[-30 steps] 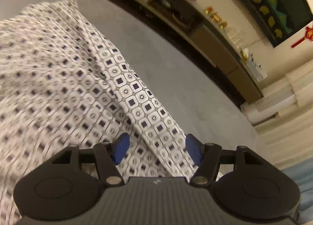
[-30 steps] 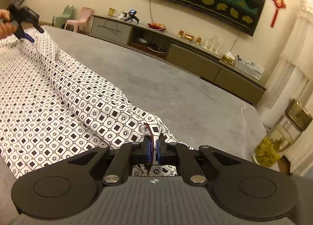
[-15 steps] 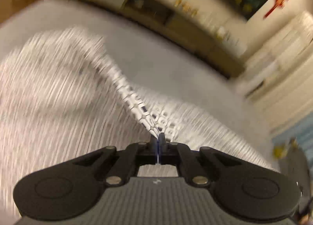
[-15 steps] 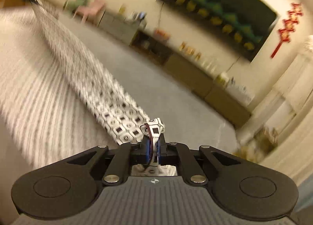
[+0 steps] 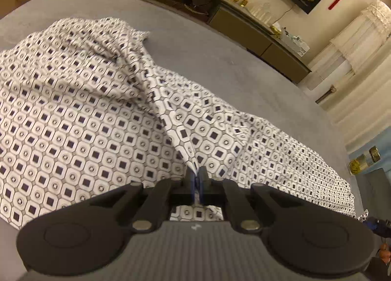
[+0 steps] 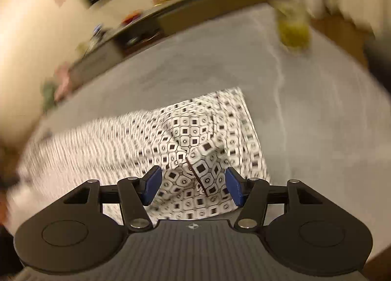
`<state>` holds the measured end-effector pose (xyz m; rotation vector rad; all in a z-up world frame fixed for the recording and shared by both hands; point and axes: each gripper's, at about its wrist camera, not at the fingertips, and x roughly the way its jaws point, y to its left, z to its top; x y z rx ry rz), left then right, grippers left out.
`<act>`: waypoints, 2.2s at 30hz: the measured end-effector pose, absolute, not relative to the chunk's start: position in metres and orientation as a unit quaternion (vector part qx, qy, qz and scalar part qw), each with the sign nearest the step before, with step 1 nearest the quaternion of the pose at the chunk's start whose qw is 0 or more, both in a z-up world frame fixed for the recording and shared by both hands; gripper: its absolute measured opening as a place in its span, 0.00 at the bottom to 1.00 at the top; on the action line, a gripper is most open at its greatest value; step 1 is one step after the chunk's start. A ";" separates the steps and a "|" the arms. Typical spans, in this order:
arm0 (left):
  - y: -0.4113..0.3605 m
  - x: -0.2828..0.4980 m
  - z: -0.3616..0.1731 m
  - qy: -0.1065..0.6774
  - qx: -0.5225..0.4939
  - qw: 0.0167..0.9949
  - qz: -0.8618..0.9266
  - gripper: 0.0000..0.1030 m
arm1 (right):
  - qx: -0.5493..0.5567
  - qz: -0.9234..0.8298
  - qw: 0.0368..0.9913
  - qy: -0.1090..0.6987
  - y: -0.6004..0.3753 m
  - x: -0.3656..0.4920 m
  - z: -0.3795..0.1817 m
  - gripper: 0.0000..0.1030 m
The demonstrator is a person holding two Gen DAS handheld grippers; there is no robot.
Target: Fold clothes
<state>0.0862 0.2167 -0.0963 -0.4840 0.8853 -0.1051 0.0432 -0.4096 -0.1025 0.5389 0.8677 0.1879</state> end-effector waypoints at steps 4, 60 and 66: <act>0.216 0.081 -0.097 0.417 -0.226 0.879 -0.052 0.03 | 0.399 0.078 0.825 0.393 -0.434 0.038 -0.113 0.67; 0.215 0.081 -0.104 0.409 -0.224 0.882 -0.071 0.01 | 0.259 0.083 0.903 0.333 -0.372 0.077 -0.034 0.00; 0.203 0.087 -0.107 0.422 -0.208 0.877 -0.094 0.01 | 0.144 0.080 0.916 0.364 -0.368 0.043 -0.028 0.19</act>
